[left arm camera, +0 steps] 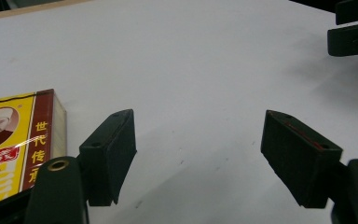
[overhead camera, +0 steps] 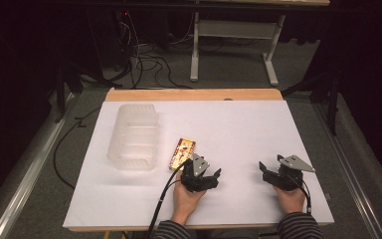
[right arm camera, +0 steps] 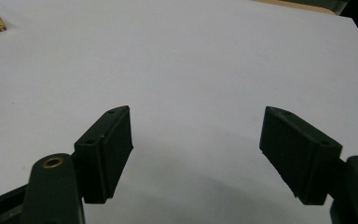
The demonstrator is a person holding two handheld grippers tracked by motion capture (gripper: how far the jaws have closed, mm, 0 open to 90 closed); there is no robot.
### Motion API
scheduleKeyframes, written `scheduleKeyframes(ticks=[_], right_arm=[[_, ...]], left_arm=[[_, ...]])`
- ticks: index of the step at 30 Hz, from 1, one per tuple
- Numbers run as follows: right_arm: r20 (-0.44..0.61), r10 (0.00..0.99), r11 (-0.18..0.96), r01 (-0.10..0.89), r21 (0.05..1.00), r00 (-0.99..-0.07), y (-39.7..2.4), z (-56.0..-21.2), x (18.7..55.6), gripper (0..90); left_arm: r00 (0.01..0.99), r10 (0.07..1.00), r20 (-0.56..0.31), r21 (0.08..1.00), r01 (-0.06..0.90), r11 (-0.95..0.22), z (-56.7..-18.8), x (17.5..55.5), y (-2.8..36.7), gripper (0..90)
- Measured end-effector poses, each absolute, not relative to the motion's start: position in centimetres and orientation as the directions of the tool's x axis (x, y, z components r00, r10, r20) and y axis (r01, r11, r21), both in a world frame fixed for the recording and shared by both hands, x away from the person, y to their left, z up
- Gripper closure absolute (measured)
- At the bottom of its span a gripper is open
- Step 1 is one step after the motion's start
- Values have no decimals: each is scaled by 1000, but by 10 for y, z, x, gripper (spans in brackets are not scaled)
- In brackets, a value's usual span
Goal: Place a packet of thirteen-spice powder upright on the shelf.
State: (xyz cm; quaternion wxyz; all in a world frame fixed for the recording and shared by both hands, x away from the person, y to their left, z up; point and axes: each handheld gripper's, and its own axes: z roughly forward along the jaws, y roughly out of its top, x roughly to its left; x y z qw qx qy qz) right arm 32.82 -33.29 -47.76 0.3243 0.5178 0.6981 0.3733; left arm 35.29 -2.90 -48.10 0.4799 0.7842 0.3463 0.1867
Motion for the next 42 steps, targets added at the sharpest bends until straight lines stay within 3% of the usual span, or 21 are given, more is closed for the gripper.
scheduleKeyframes(ticks=[37, 42], right_arm=[[-89, 966, 198, 475, 858, -242, -331, -478, 328, 268], [-98, 964, 207, 471, 857, -246, -330, -478, 328, 269]], left_arm=[[683, 731, 1, 888, 335, -314, -480, 349, -31, 265], [685, 728, -43, 881, 370, -296, -470, 345, -26, 255]])
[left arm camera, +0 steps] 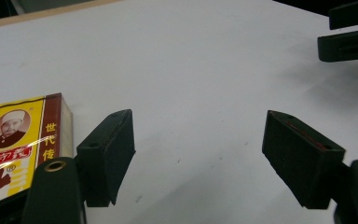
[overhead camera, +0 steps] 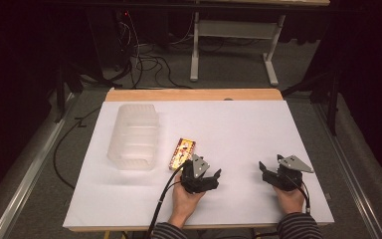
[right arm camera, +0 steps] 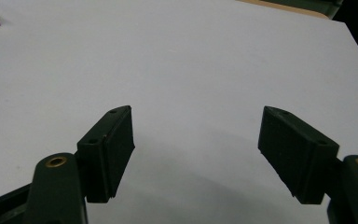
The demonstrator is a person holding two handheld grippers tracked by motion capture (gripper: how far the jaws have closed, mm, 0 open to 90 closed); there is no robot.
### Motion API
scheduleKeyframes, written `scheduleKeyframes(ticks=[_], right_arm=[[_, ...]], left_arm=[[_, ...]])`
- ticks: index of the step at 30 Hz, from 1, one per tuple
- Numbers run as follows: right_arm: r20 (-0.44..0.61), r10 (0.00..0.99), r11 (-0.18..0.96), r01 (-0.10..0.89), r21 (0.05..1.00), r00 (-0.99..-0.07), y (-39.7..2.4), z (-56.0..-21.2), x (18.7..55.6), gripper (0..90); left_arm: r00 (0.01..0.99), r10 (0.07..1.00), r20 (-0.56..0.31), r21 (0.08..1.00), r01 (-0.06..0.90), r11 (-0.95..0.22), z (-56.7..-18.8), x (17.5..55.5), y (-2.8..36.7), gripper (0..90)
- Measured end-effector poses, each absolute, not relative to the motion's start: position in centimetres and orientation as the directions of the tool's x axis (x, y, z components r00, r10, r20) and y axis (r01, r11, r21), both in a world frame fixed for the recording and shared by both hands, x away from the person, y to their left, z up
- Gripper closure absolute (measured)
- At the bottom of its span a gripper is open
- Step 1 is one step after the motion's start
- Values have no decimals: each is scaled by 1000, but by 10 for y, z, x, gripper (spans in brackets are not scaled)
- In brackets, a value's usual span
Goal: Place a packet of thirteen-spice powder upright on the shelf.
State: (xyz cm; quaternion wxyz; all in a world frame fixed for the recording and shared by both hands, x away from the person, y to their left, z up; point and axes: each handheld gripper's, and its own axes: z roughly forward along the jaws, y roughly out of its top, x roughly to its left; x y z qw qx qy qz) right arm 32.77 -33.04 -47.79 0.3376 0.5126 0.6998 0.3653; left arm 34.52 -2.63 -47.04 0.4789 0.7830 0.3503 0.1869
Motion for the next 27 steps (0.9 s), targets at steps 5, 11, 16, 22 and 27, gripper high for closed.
scheduleKeyframes(ticks=[5, 11, 16, 22, 27], right_arm=[[-92, 967, 198, 470, 860, -239, -330, -478, 327, 270], [-81, 968, 188, 472, 861, -237, -331, -478, 327, 270], [-81, 969, 187, 472, 862, -235, -331, -478, 327, 269], [-71, 968, 178, 462, 869, -239, -333, -477, 326, 268], [-72, 969, 176, 453, 874, -238, -333, -477, 325, 268]], left_arm=[[696, 715, -58, 873, 383, -302, -456, 341, -18, 262], [660, 751, -4, 873, 369, -320, -439, 340, -10, 240], [631, 776, 5, 843, 415, -343, -429, 348, -4, 212], [591, 807, 7, 825, 452, -339, -422, 360, 7, 208], [554, 832, 22, 794, 496, -351, -423, 375, 14, 210]])
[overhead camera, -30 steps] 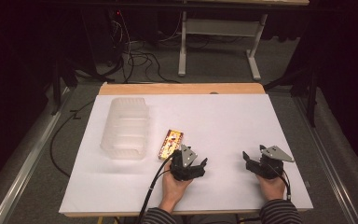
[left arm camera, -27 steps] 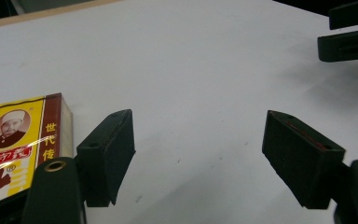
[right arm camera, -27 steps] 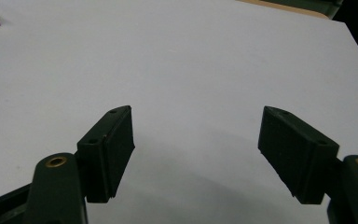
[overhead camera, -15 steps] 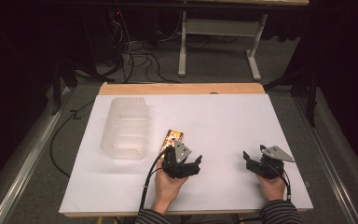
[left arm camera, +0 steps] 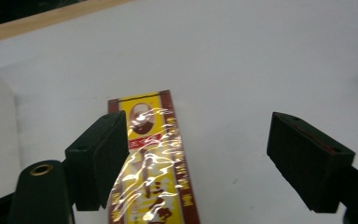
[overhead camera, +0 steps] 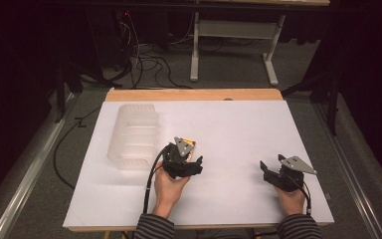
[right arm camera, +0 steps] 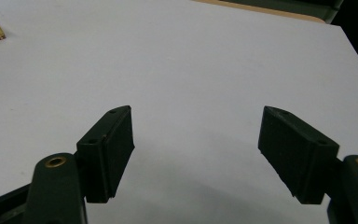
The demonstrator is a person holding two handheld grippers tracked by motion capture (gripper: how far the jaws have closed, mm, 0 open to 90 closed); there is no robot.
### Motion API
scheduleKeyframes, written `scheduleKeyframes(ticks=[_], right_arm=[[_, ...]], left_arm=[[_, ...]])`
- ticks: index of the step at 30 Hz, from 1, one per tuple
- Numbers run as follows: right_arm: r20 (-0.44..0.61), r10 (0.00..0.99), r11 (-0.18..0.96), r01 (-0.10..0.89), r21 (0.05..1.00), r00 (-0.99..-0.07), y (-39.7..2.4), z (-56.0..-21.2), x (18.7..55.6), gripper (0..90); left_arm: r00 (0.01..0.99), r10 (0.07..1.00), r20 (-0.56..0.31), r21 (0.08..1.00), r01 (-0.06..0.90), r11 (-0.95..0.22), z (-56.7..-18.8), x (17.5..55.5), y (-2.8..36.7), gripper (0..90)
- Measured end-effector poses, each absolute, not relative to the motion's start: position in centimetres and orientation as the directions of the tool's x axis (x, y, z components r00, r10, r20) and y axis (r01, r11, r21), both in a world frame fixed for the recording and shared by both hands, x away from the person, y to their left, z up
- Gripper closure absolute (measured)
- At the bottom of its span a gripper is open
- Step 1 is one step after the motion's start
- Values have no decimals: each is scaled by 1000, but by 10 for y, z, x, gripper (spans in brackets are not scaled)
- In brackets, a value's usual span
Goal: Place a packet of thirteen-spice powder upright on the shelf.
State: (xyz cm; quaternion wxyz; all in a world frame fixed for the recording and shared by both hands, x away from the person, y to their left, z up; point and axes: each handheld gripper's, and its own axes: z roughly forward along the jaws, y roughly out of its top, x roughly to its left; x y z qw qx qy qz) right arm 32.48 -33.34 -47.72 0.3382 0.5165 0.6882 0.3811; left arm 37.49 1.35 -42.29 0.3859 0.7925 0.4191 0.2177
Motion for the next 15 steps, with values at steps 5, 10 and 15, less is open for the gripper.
scheduleKeyframes(ticks=[5, 10, 15], right_arm=[[-83, 968, 183, 439, 880, -238, -333, -477, 323, 264], [-81, 969, 177, 429, 886, -233, -333, -477, 322, 266], [-64, 972, 153, 402, 903, -227, -336, -476, 320, 271]], left_arm=[[509, 860, 27, 756, 552, -351, -426, 395, 17, 209], [501, 865, 36, 720, 587, -370, -431, 411, 13, 207], [487, 870, 75, 677, 615, -403, -438, 428, 5, 209]])
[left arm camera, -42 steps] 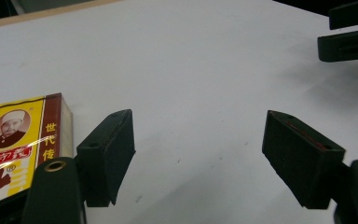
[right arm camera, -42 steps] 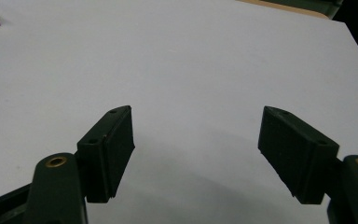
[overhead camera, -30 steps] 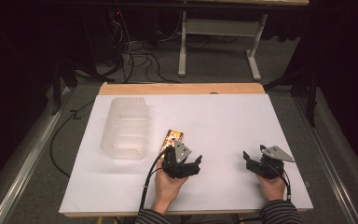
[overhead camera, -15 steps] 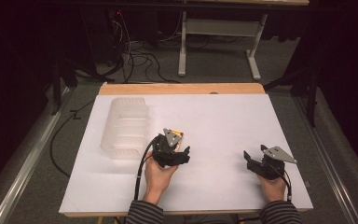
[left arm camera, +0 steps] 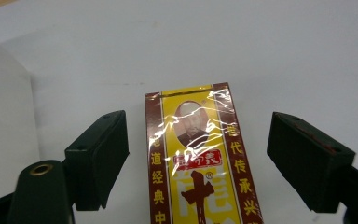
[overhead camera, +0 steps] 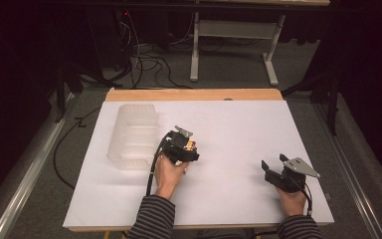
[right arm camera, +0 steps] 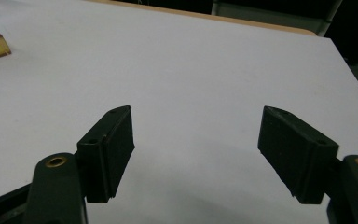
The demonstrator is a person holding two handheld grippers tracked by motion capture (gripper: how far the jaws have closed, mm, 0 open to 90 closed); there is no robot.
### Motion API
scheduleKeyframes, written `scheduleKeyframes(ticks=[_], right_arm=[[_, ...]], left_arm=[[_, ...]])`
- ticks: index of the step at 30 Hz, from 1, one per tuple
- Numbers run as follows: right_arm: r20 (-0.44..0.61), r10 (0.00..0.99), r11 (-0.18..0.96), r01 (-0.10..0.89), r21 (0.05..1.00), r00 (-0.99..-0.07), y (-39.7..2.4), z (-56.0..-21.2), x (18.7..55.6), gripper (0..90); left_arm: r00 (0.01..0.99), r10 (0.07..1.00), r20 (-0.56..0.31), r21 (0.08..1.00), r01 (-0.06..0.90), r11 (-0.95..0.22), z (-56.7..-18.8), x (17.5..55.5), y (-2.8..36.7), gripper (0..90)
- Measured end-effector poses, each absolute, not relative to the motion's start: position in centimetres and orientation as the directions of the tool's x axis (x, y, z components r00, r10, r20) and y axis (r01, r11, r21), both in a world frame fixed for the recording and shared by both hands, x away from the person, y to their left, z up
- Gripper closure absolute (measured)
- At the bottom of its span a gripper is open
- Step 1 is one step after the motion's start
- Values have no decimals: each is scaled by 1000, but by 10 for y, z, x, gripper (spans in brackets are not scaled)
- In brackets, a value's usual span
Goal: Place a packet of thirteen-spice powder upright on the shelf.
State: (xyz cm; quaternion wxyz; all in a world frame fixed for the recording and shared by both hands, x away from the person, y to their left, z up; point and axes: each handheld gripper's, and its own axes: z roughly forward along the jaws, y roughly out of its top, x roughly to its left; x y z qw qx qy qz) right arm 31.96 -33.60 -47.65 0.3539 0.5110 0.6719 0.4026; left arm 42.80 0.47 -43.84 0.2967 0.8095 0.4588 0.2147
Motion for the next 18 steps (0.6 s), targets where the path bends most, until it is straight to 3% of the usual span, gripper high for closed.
scheduleKeyframes(ticks=[6, 18], right_arm=[[-23, 977, 106, 393, 914, -211, -341, -476, 319, 275], [-37, 975, 122, 391, 912, -217, -340, -476, 319, 278]], left_arm=[[484, 870, 92, 646, 636, -422, -446, 443, -4, 203], [470, 876, 104, 590, 680, -435, -460, 458, -10, 238]])
